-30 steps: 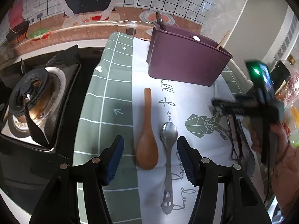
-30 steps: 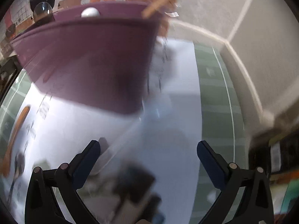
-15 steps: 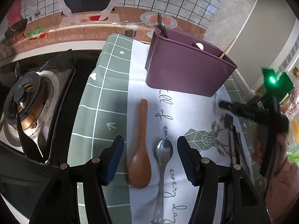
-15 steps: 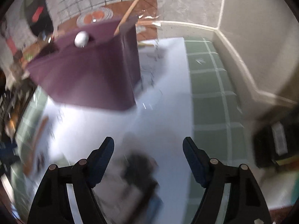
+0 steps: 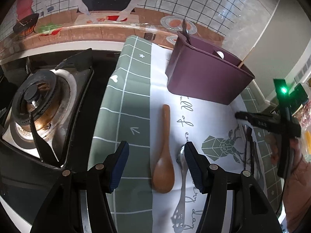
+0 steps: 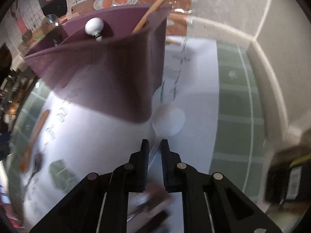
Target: Organize utensils
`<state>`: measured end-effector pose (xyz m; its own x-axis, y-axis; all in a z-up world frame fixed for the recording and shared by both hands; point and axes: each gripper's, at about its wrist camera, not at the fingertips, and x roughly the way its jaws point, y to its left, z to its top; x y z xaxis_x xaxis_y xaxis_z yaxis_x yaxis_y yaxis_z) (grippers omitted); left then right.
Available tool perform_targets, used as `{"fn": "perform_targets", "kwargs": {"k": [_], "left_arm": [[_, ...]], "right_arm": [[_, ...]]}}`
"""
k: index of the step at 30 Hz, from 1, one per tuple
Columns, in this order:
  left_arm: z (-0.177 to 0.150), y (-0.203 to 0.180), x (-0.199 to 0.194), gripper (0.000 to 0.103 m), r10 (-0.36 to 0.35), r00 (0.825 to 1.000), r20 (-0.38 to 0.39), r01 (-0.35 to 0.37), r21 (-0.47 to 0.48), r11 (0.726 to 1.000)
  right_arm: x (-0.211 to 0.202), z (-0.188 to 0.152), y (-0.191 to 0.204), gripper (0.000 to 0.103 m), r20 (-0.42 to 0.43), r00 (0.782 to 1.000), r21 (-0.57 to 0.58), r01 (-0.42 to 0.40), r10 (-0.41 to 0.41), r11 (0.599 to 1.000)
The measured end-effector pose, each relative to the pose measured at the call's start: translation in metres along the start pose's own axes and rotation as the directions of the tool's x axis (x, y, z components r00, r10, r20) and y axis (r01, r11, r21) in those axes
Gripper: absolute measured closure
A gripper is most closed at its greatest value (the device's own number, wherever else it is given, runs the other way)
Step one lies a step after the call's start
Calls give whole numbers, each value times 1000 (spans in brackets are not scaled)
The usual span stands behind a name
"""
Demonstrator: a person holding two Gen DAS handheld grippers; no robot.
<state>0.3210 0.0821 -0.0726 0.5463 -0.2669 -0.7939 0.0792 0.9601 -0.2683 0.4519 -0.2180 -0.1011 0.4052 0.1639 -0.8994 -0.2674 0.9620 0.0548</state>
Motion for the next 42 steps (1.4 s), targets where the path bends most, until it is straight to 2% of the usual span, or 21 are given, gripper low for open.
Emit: {"fn": "perform_targets", "kwargs": {"k": [8,13,15,16,18,19,20,21,22,25,29,33,34,36,37,39,42], "left_arm": [[2,-23,15,43,8,999,-38,-5,92,996],[21,-26,39,45,34,993,-115,-18,138,990],[30,-28,50,64,45,988,-151,-21,157,987],[33,-30,57,68,55,984,-170,-25,173,985],[37,-33,71,80,85,974,-212,-40,209,977],[38,-35,77,82,99,968,-229,-46,226,973],[39,-39,78,86,115,970,-215,-58,254,965],[39,-41,81,92,124,966,-225,-60,272,960],[38,-44,83,92,128,967,-222,-61,285,957],[31,-49,84,92,125,974,-188,-62,310,949],[26,-46,61,92,26,995,-92,-3,236,972],[24,-48,31,92,-32,999,19,28,179,983],[24,-48,24,92,-44,998,36,38,165,985],[22,-48,7,92,-49,996,77,36,160,987],[21,-49,-1,92,-46,993,108,28,162,986],[24,-53,-13,92,-53,988,148,29,155,987],[26,-53,-29,92,-65,980,188,39,139,990]], "right_arm": [[-24,-53,20,94,-44,992,-35,-121,119,992],[-38,-76,28,94,-44,993,-51,-115,113,992],[-38,-82,33,93,-45,994,-59,-104,101,993],[-38,-82,33,92,-49,995,-63,-95,92,994],[-38,-82,30,81,-46,995,-60,-94,91,994],[-38,-80,33,68,-39,995,-55,-95,93,994],[-41,-80,33,53,-25,996,-51,-90,89,995],[-42,-78,40,48,-6,997,-50,-82,82,995],[-49,-78,38,41,26,997,-51,-71,72,996],[-59,-72,35,32,79,996,-37,-28,31,999],[-43,-59,38,32,52,999,-1,9,-9,1000],[-20,-50,49,33,-3,999,15,41,-40,999],[-15,-49,53,37,-13,998,15,54,-54,998],[-15,-51,61,66,1,995,-2,101,-101,995],[-18,-52,65,73,-6,997,-22,77,-77,997],[-22,-53,66,73,-10,999,-10,46,-46,999],[-45,-60,63,73,55,998,-1,28,-28,1000]]}}
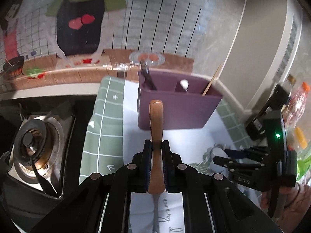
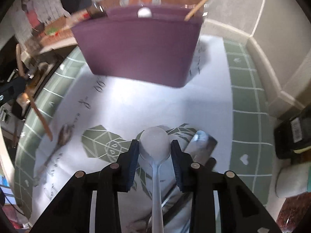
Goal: Organize utensils
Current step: 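Lift the wooden spoon and white spoon up over the purple holder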
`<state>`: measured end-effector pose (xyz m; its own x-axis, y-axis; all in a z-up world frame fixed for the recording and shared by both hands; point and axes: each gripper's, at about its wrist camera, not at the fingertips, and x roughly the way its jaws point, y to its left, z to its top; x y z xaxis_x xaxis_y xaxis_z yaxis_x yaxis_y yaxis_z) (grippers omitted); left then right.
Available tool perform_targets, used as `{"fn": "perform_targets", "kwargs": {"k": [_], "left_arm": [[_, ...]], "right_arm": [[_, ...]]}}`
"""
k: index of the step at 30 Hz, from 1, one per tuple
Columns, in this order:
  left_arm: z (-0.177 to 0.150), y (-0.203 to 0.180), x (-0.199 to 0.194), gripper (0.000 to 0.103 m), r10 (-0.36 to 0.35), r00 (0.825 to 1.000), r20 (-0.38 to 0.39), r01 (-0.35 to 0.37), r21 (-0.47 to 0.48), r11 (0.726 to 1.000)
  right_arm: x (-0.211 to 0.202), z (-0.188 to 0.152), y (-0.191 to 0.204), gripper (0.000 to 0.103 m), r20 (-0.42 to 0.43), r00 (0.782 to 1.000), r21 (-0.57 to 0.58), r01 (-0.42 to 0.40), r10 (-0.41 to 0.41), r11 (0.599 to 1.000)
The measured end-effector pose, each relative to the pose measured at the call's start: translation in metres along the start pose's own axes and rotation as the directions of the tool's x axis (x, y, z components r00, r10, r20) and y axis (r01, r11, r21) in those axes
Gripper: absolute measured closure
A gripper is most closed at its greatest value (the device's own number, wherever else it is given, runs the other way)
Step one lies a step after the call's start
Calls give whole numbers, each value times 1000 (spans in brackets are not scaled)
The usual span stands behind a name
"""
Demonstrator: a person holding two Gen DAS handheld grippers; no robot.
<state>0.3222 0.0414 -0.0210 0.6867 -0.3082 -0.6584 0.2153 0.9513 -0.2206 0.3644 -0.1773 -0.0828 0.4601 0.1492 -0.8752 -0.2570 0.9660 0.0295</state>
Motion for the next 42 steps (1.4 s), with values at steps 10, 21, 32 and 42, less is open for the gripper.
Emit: {"fn": "perform_targets", "kwargs": {"k": [10,21,32,42], "left_arm": [[16,-17,-52,92,-10,993,118,9,5,1000],[118,-48,-119,92,-92,929,357,67,82,994],[164,-30,-19,92,-89,949,302,78,49,996],[138,-10,59,92,-58,976,208,57,12,998]], "right_arm": [[-80,-10,-15,73,181,982,19,-55,50,998],[-221,77,-18,72,602,796,21,-84,54,996],[-139,160,-24,72,587,809,111,-106,21,988],[-50,175,-36,72,537,843,189,-65,-47,980]]}}
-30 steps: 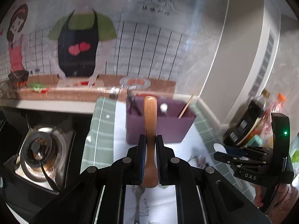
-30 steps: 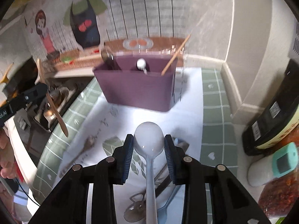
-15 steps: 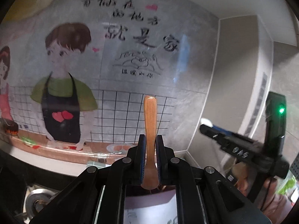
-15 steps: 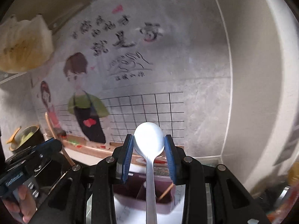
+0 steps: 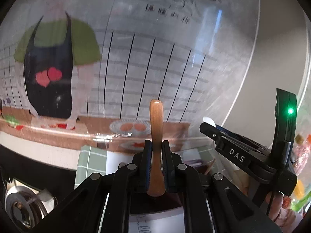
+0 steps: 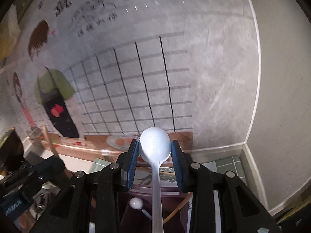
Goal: Organize utensils
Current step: 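Lift the wooden spoon and white spoon up over the purple holder, then lower both spoons into the holder and open both tools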
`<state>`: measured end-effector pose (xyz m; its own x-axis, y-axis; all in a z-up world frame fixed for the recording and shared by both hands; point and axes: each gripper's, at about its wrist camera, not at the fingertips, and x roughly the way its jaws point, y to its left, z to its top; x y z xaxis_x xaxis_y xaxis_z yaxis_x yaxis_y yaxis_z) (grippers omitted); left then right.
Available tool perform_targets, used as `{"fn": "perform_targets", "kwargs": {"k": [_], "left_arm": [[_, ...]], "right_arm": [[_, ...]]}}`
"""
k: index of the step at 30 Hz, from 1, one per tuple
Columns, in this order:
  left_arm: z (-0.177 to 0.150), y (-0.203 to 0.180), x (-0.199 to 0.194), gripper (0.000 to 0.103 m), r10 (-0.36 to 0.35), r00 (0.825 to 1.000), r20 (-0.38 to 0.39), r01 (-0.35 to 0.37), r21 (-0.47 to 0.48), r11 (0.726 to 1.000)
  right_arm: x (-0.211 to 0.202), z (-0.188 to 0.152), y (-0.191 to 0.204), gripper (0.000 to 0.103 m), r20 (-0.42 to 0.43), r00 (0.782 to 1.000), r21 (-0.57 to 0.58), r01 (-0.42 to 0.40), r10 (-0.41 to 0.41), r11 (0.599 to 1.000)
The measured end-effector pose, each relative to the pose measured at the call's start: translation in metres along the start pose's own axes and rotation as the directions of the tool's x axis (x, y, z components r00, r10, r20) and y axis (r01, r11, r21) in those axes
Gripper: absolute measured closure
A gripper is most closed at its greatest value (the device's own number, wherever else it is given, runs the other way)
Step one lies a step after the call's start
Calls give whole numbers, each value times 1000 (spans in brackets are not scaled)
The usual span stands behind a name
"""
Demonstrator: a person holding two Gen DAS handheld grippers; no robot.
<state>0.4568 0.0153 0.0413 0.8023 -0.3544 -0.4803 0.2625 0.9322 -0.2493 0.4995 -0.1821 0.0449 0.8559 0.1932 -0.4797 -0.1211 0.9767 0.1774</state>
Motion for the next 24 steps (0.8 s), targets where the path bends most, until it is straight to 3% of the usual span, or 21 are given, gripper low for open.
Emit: {"fn": "perform_targets", "kwargs": {"k": [4,7,8,11,16,18,20,22,24], "left_arm": [[-14,5,24,92,6,997,-79,-5,2,1000],[-21,9,28,90,17,995,-97,-18,-11,1000],[-22,9,28,87,20,995,-98,-22,-15,1000],[-20,13,18,59,33,995,-93,-37,-39,999],[-22,12,-17,57,60,995,-75,-64,-53,997],[-29,12,-34,57,73,994,-84,-77,-52,996],[-41,11,-49,55,83,991,-101,-88,-46,995],[-58,8,-61,54,91,988,-127,-95,-28,995],[-77,5,-71,54,102,982,-159,-104,-3,995]], "right_arm": [[19,-16,-3,72,-14,1000,14,14,-14,1000],[23,-24,-9,69,-45,999,54,-10,12,999],[22,-27,-11,60,-53,998,70,-18,21,997],[9,-28,-17,30,-63,997,90,-34,39,995],[-37,-24,-20,29,-44,999,57,-4,7,998],[-60,-27,-21,23,-63,997,5,35,-34,999],[-80,-34,-21,8,-65,995,-47,76,-79,996],[-99,-44,-22,0,-69,990,-113,112,-120,987],[-112,-57,-21,0,-100,981,-188,142,-163,972]]}}
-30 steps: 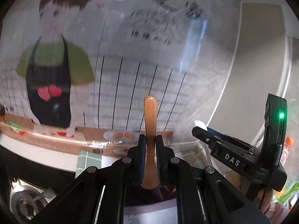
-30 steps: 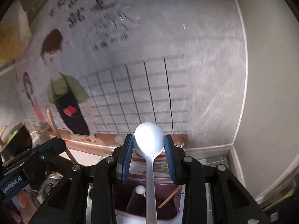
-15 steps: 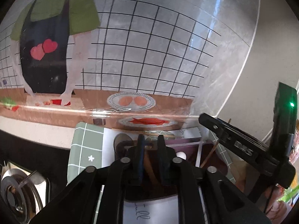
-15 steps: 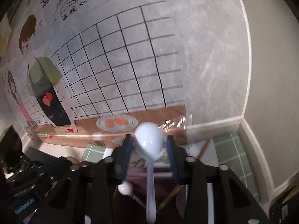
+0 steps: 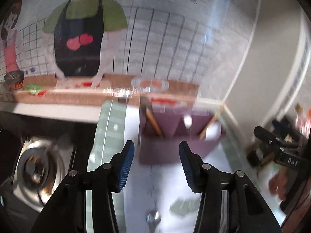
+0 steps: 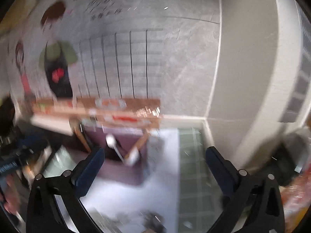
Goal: Organize utensils
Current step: 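Lower both spoons into the holder and open both tools, then grasp the metal slotted spatula with the right tool while the left tool grasps the metal spoon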
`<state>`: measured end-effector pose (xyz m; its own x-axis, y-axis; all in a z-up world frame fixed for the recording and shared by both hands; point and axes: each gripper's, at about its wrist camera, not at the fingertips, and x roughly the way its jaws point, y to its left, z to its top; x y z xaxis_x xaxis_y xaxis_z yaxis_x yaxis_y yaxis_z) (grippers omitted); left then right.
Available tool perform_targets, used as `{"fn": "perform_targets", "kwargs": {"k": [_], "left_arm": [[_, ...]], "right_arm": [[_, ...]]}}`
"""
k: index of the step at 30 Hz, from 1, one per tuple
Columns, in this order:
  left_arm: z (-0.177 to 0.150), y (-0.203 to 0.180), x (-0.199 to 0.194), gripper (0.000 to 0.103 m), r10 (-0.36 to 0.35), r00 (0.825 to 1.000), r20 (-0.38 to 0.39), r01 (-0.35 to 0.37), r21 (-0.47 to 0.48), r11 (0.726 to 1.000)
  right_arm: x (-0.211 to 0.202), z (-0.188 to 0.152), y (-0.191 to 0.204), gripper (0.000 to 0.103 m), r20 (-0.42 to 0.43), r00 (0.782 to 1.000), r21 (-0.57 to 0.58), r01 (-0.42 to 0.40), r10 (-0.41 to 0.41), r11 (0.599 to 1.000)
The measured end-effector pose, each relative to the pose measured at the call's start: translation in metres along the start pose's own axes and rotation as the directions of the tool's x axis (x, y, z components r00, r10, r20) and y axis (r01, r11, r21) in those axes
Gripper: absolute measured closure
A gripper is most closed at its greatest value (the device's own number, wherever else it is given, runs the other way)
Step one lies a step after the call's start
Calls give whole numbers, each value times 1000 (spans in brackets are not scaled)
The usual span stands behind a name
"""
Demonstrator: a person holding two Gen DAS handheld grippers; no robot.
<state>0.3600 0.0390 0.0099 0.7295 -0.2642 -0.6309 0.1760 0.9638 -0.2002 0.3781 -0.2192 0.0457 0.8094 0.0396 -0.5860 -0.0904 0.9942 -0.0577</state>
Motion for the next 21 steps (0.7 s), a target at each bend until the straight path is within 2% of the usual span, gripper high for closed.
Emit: {"fn": "perform_targets", "kwargs": {"k": [3,6,8,10,12,16,19,21], "left_arm": [[-33,-5,-5,54,19,998,-60,-17,41,999],[-61,-4,-6,54,24,993,-117,-19,43,999],[-78,-2,-6,54,27,988,-153,-22,32,999],[-93,-3,-5,54,23,981,-191,-16,39,999],[-106,-6,-1,54,19,973,-232,-4,65,998],[-117,-16,19,54,1,955,-296,31,102,994],[-117,-17,34,58,-2,944,-329,37,99,994],[-116,-18,47,58,27,935,-353,14,112,994]], "right_arm": [[-9,-27,5,0,-66,995,-117,62,-70,991],[-11,-57,8,0,-133,988,-172,50,-74,984],[-5,-77,11,0,-204,977,-194,26,-66,981],[0,-97,14,0,-251,963,-230,39,-98,972],[4,-111,15,0,-266,959,-223,42,-102,974],[20,-122,4,1,-341,940,-110,-40,0,993],[24,-124,2,4,-342,940,-97,-36,0,995],[27,-125,1,4,-341,940,-96,-27,-7,995]]}}
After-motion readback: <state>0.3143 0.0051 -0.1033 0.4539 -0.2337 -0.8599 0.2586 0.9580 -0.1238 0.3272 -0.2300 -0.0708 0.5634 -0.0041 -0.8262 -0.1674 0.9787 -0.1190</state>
